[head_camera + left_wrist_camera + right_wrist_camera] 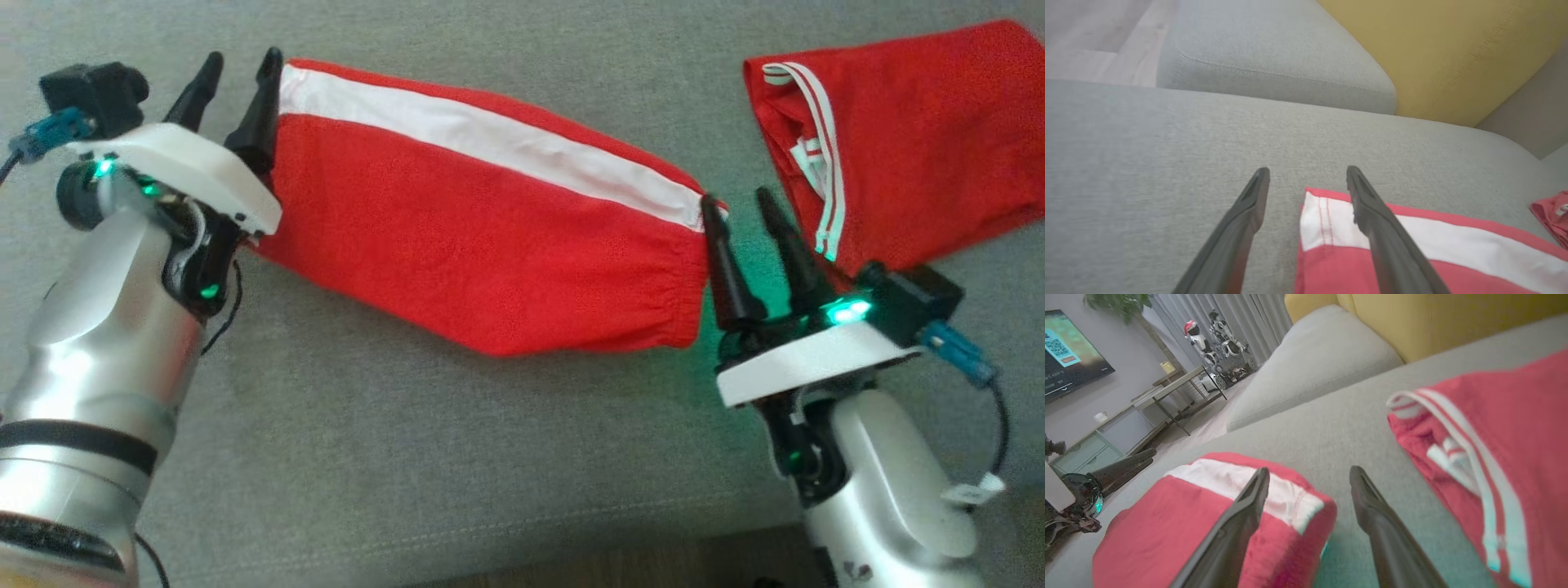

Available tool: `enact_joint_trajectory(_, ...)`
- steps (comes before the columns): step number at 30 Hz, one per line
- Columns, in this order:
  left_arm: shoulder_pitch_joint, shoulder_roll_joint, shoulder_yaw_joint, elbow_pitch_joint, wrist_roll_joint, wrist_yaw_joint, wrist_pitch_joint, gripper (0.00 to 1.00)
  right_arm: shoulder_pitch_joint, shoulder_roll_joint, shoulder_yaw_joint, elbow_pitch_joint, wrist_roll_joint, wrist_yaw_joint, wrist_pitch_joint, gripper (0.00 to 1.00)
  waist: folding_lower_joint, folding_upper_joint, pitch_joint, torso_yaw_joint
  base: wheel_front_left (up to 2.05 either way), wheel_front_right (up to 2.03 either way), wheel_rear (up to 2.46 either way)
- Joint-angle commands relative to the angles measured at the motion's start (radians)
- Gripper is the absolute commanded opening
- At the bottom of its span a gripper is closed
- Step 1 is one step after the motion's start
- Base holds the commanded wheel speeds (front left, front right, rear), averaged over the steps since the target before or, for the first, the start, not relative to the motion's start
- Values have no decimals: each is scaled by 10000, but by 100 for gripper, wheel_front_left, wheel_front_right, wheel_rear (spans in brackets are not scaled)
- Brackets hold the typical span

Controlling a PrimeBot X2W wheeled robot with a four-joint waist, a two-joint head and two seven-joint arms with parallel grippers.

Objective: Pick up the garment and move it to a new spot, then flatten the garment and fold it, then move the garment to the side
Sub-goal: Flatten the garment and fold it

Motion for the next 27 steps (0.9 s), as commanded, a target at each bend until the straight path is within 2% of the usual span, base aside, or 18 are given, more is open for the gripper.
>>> enact_joint_trajectory(1, -381, 489, 305, -171, 160, -58, -263, 100, 79, -15, -11, -589, -422, -7, -146, 100, 0, 0, -130, 160, 0, 0, 0)
enact_joint_trajectory(5, 2, 571, 771, -738, 754, 389, -440, 100, 407, -15, -617, -1371, -1386, -7, -138, 100, 0, 0, -355, 443, 0, 0, 0)
enact_joint_trajectory(11, 1734, 617, 2113, -3409, 2232, 1433, -449, 100, 808, -15, -1268, -2346, -2247, -7, 162, 100, 0, 0, -690, 835, 0, 0, 0)
enact_joint_trajectory(17, 3726, 584, 2941, -5674, 3299, 2143, -450, 100, 1085, -15, -1570, -2813, -2562, -7, 355, 100, 0, 0, -1072, 1029, 0, 0, 0)
enact_joint_trajectory(21, 4854, 558, 3192, -6614, 3662, 2458, -450, 100, 1244, -14, -1755, -2858, -2754, -7, 511, 100, 0, 0, -1314, 1098, 0, 0, 0)
enact_joint_trajectory(27, 6045, 597, 3230, -7310, 3852, 2661, -451, 100, 1506, -14, -1912, -2851, -2942, -7, 707, 100, 0, 0, -1563, 1163, 0, 0, 0)
